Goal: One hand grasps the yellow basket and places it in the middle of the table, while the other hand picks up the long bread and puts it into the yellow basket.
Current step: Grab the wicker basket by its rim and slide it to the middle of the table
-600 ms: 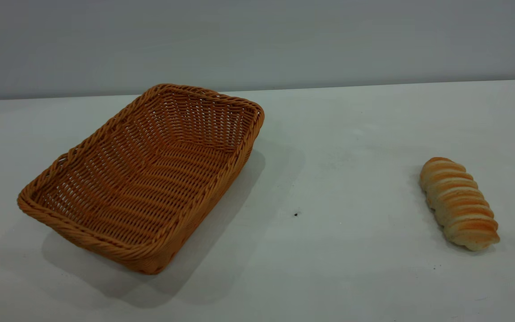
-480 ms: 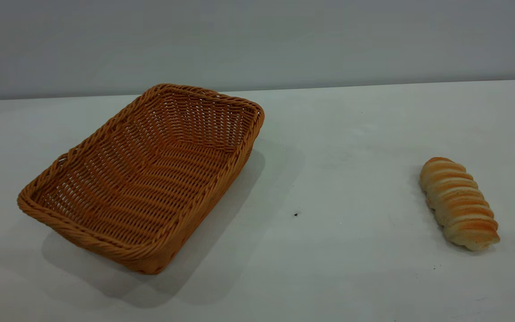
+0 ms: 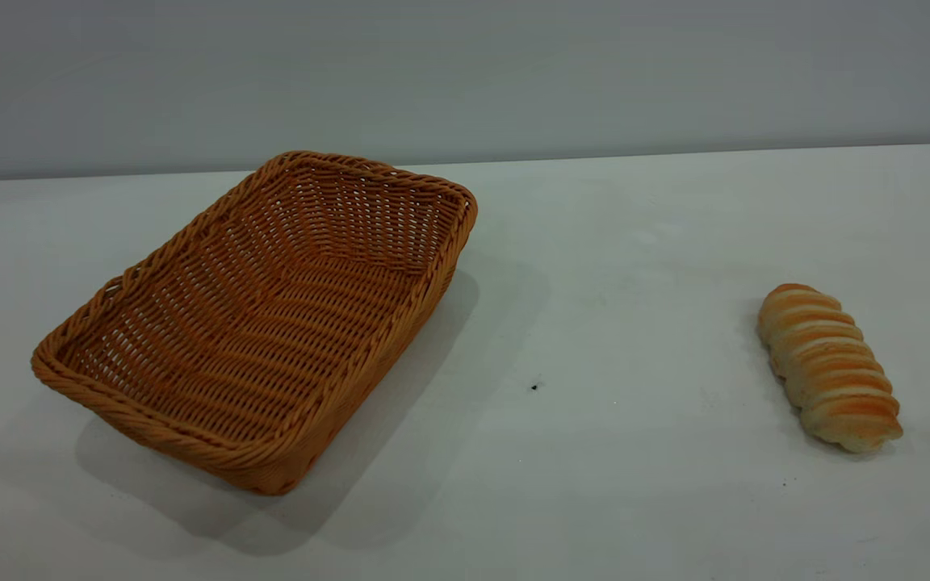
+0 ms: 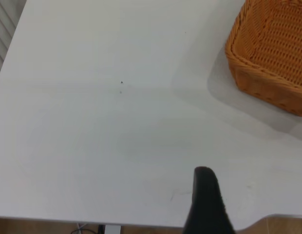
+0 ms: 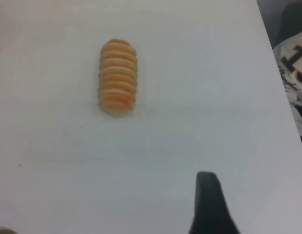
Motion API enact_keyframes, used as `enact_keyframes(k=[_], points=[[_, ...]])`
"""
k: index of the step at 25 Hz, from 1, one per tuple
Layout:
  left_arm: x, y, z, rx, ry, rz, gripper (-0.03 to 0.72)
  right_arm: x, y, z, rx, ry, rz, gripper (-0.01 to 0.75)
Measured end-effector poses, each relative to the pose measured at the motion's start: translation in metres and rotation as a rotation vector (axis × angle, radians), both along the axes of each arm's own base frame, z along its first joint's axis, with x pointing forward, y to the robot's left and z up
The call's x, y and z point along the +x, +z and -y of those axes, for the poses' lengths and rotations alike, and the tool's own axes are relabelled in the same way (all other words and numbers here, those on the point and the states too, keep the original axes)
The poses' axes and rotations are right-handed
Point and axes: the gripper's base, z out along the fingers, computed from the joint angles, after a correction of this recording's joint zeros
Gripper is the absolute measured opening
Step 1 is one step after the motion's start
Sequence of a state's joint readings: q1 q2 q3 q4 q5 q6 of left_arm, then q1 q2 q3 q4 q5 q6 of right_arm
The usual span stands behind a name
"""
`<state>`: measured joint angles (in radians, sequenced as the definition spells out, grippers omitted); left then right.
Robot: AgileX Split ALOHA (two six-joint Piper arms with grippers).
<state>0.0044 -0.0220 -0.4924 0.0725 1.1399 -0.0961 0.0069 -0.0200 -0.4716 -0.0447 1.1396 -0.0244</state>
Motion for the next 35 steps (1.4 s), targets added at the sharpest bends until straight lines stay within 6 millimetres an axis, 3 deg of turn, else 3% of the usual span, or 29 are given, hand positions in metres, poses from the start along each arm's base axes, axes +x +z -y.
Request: enact_keyframes(k=[24, 35], points=[[0.0, 0.0, 0.0, -0.001, 0.001, 0.0, 0.561, 0.0, 0.0, 0.0, 0.0, 0.0, 0.0, 0.518], [0.0009, 0.0, -0.002, -0.001, -0.112, 0.0, 0.561, 0.0002, 0.0, 0.0003, 0.0, 0.044, 0.0, 0.518]])
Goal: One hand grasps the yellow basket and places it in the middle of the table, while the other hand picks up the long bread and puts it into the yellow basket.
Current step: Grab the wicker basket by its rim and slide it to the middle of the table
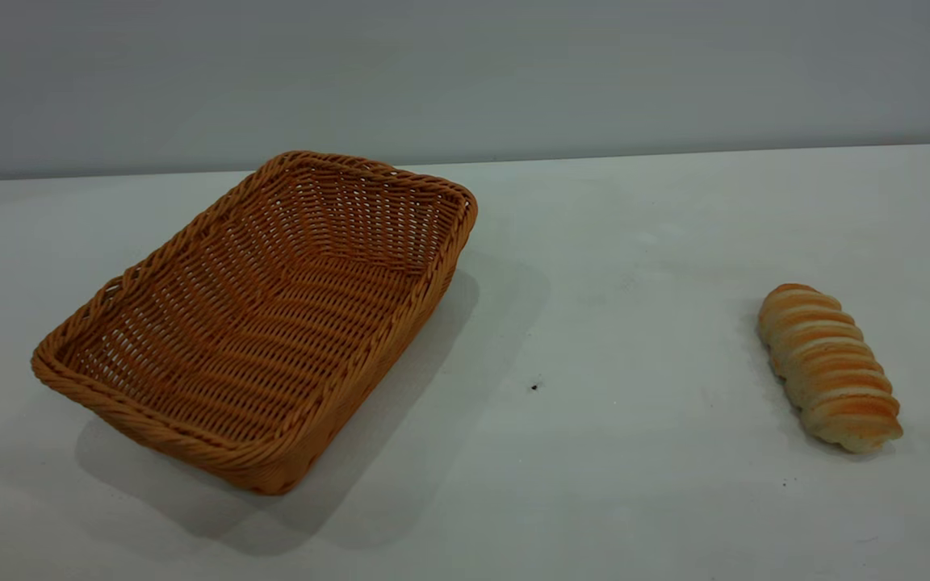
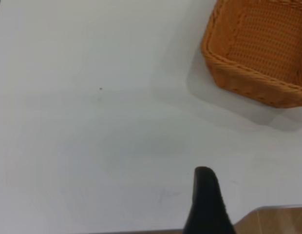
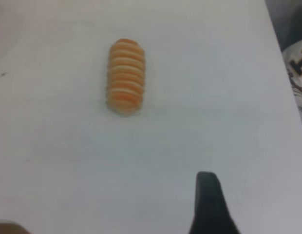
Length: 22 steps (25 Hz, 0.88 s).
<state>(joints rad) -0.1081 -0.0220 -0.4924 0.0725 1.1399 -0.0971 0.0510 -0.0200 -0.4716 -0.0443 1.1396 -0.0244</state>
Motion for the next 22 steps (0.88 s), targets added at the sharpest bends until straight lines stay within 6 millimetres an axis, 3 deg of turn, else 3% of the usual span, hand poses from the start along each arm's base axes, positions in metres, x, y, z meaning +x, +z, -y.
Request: enact_keyframes(k=[12, 16, 22], points=[[0.007, 0.003, 0.001, -0.05, 0.011, -0.031, 0.561, 0.0, 0.002, 0.0, 0.012, 0.098, 0.01, 0.518], [0.03, 0.011, 0.005, -0.061, 0.013, -0.066, 0.561, 0.009, 0.02, 0.002, -0.005, 0.072, 0.011, 0.518], [0.085, 0.014, 0.014, -0.058, -0.002, -0.133, 0.561, 0.05, 0.058, 0.0, -0.069, 0.054, -0.007, 0.526]])
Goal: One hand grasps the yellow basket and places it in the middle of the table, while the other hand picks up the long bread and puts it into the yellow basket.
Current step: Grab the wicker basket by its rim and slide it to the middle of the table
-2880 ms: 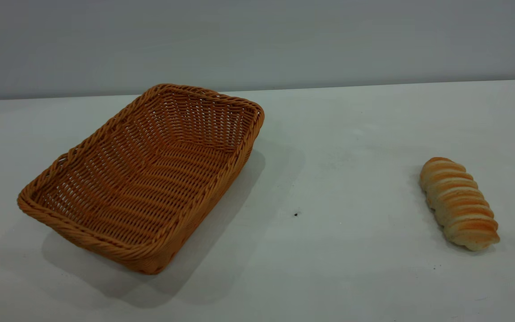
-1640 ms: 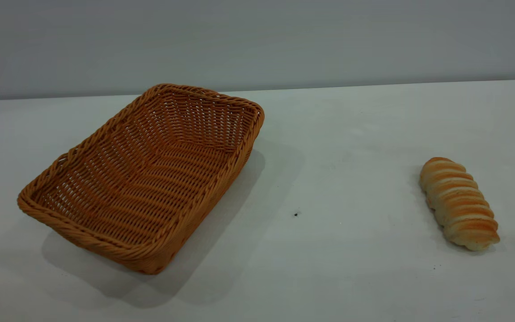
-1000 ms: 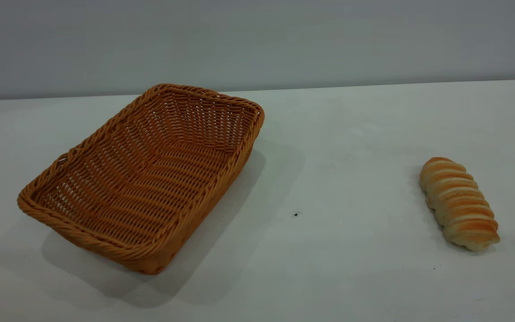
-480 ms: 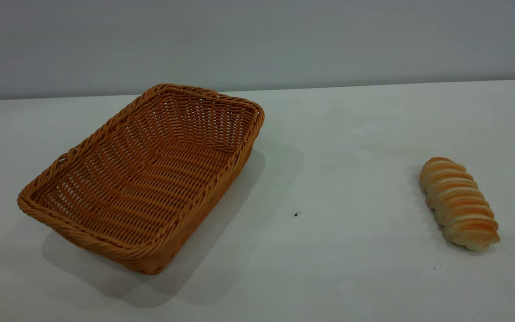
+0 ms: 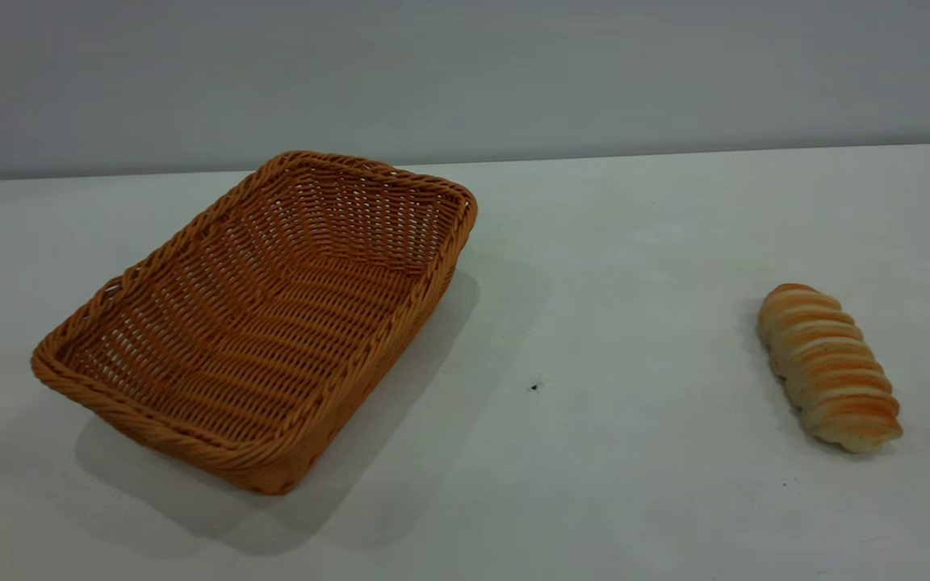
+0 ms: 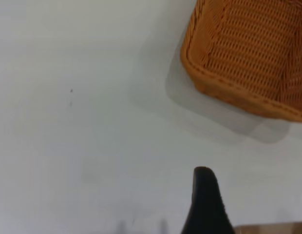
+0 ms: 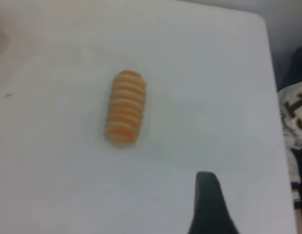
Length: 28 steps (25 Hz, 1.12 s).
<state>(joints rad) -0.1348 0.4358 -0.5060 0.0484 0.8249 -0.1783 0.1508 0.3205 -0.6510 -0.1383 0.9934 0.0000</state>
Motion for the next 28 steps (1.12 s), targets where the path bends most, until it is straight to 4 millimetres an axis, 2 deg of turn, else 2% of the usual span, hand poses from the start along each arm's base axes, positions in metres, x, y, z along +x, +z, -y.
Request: enact_keyframes(k=[5, 13, 17, 22, 25, 28], points=[[0.049, -0.013, 0.009, -0.024, 0.005, -0.078, 0.561, 0.047, 0.01, -0.001, -0.097, -0.014, -0.033, 0.533], [0.107, -0.045, 0.023, -0.121, 0.042, -0.224, 0.561, 0.103, -0.01, -0.012, -0.075, -0.017, -0.144, 0.533], [0.134, -0.046, 0.03, -0.166, 0.065, -0.298, 0.561, 0.119, -0.022, -0.017, -0.045, -0.01, -0.217, 0.533], [0.165, -0.045, 0.04, -0.24, 0.093, -0.415, 0.561, 0.127, -0.03, -0.021, -0.013, -0.002, -0.264, 0.534], [0.178, -0.054, 0.043, -0.274, 0.154, -0.503, 0.561, 0.128, -0.031, -0.023, 0.012, -0.001, -0.272, 0.534], [0.183, -0.071, 0.043, -0.285, 0.258, -0.611, 0.561, 0.128, -0.031, -0.023, 0.022, -0.001, -0.273, 0.534]])
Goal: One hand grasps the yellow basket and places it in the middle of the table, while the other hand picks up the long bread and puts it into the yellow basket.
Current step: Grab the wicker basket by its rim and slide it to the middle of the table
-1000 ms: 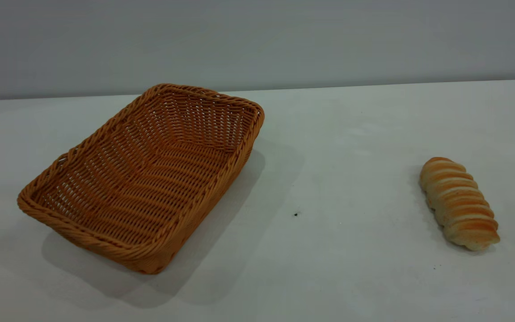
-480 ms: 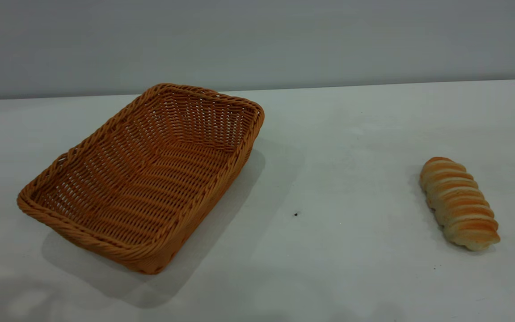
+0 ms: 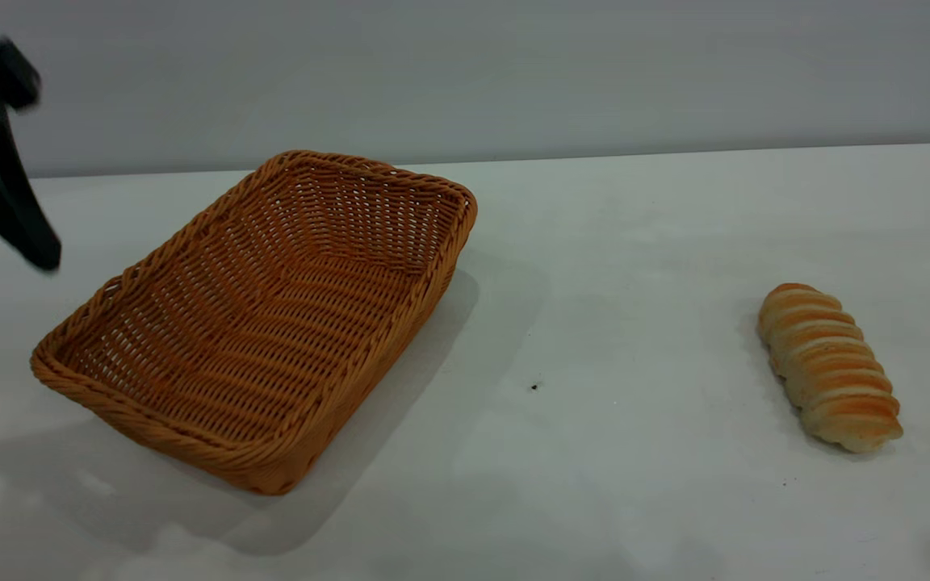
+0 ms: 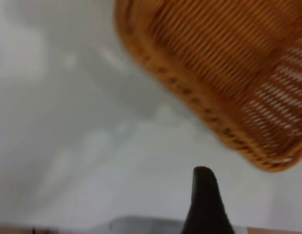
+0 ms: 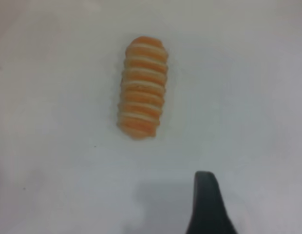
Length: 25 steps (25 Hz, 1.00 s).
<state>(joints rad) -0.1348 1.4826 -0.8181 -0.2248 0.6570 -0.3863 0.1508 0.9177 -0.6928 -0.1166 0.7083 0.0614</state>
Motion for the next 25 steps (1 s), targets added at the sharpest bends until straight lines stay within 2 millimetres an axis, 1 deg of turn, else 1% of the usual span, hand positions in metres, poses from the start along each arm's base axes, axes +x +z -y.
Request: enact_keyframes(k=[4, 7, 9, 15, 17, 21, 25], points=[[0.001, -0.019, -0.009, 0.095, 0.133, -0.13, 0.561, 0.0, 0.0, -0.001, 0.024, -0.003, -0.004, 0.534], [0.003, -0.029, -0.014, 0.155, 0.249, -0.171, 0.561, 0.0, 0.0, -0.003, 0.043, -0.005, -0.007, 0.534], [0.004, -0.032, -0.015, 0.155, 0.32, -0.181, 0.561, -0.001, 0.0, -0.005, 0.058, 0.008, -0.01, 0.534], [0.014, -0.042, -0.011, 0.099, 0.45, -0.157, 0.561, -0.004, 0.0, -0.023, 0.063, 0.141, -0.008, 0.534], [0.018, -0.048, -0.008, 0.069, 0.478, -0.161, 0.561, -0.005, 0.0, -0.028, 0.062, 0.17, -0.009, 0.534], [0.023, -0.062, -0.002, 0.009, 0.536, -0.192, 0.561, -0.006, 0.0, -0.03, 0.06, 0.185, -0.009, 0.534], [0.028, -0.074, 0.001, -0.024, 0.556, -0.201, 0.561, -0.006, 0.0, -0.03, 0.059, 0.185, -0.009, 0.534]])
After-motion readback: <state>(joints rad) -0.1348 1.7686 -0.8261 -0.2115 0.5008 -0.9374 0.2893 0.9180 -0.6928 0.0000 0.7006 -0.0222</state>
